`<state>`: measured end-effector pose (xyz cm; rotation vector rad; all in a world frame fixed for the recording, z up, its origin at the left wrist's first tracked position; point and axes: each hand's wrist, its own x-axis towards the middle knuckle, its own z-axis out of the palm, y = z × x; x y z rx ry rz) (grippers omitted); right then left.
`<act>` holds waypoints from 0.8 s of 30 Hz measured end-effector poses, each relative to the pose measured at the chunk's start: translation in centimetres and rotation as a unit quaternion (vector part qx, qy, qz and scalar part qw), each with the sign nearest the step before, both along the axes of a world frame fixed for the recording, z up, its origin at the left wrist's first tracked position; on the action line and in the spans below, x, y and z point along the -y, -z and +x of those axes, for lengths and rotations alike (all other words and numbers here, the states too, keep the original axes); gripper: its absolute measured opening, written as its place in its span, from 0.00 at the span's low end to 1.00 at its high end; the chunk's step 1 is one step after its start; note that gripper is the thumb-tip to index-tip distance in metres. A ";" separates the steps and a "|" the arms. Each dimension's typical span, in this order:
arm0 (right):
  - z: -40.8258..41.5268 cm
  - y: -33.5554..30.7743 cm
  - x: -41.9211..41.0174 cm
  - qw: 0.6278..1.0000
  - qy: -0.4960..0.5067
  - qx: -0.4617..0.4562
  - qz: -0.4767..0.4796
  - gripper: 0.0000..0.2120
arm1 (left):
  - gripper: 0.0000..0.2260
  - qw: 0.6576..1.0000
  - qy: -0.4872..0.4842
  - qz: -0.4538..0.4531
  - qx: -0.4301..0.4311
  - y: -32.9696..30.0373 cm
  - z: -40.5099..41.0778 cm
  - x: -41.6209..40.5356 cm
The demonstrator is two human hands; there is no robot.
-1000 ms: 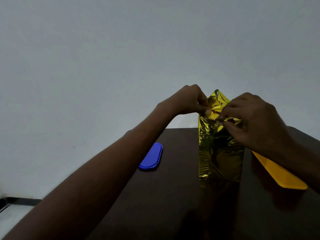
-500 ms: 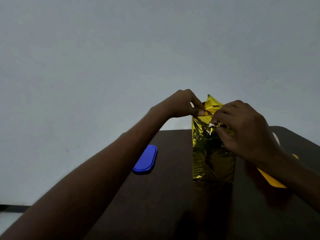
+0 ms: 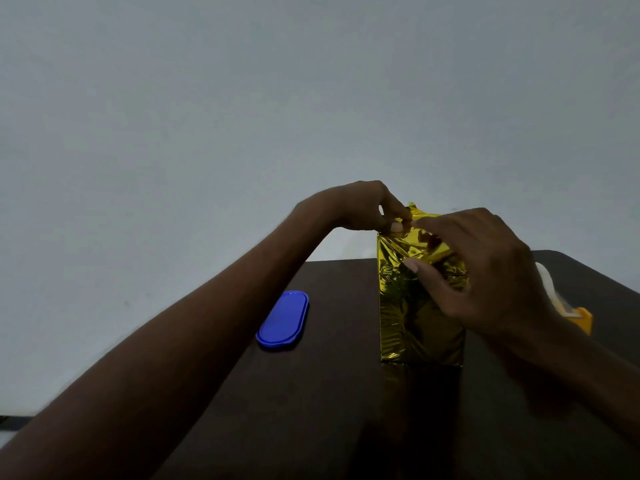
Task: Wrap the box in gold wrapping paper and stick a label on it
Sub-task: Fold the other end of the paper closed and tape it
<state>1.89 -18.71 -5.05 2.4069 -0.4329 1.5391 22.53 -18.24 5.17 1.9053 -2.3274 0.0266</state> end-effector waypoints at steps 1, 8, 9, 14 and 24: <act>-0.3 -0.3 -0.4 1.000 -0.012 0.017 0.013 0.21 | 0.17 1.000 0.001 0.002 0.001 0.0 0.0 0.0; -0.7 -4.7 2.5 0.986 -0.039 0.008 0.163 0.11 | 0.18 1.000 0.002 0.028 -0.004 -0.3 -0.2 0.1; -0.7 -4.9 3.1 0.981 -0.036 -0.026 0.190 0.10 | 0.18 1.000 0.002 0.030 -0.010 -0.3 -0.1 0.2; -0.8 -4.3 3.9 0.975 -0.035 -0.075 0.205 0.13 | 0.17 0.998 -0.001 0.018 -0.062 -0.1 -0.1 0.3; -1.4 -3.8 4.1 0.979 -0.019 -0.071 0.192 0.06 | 0.22 0.998 -0.025 0.004 -0.062 -0.3 -0.9 0.2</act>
